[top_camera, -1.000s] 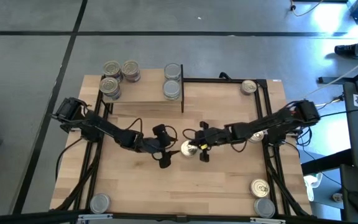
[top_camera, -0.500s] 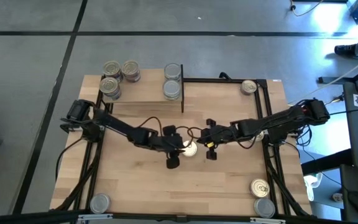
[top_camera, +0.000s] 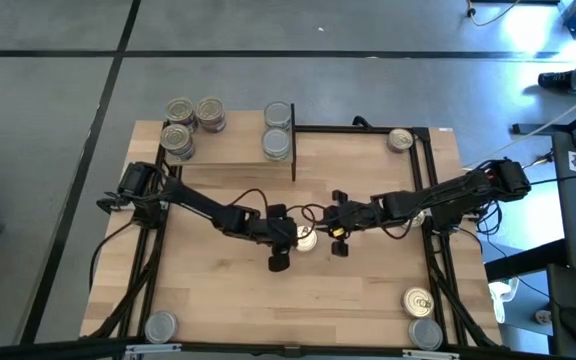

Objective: Stack canned seafood by type on shelf
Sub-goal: Put the blue tuna can on the shelf aligned with the other blue tuna can

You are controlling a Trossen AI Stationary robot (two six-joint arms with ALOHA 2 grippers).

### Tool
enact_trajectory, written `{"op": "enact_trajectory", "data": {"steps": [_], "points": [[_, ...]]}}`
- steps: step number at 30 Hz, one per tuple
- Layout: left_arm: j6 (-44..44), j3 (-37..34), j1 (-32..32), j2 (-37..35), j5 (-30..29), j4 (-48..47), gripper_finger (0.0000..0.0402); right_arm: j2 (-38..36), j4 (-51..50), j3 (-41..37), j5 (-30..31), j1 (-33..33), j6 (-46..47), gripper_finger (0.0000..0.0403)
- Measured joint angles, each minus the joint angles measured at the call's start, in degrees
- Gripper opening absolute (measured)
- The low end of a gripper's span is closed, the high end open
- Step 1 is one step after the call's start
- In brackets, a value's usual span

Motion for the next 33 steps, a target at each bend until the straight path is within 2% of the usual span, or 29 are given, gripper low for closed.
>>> {"op": "enact_trajectory", "data": {"steps": [6,11,16,24,29,33], "points": [[1.27,-1.14,0.01,-0.09,-1.24,0.84,0.0008,0.00,-0.50,-0.02,-2.51,0.02,-1.17,0.0168],[1.64,-5.07,0.00,-0.37,-1.37,6.75,0.0002,-0.07,6.07,-4.03,-3.36,1.78,-6.53,0.0209],[1.42,-9.40,0.16,-0.39,-1.29,14.10,0.0001,-0.07,14.57,-8.47,-3.28,4.56,-13.36,0.0220],[-0.66,-15.35,0.40,-0.32,-1.18,23.78,0.0002,3.72,19.50,-10.25,0.58,5.64,-28.83,0.0221],[-0.98,-15.90,0.35,-0.28,-1.31,24.68,0.0002,8.67,25.33,-10.26,1.61,5.66,-37.25,0.0221],[-0.96,-15.96,0.38,-0.24,-1.31,24.95,0.0004,10.67,26.87,-9.90,1.61,5.66,-39.95,0.0225]]}}
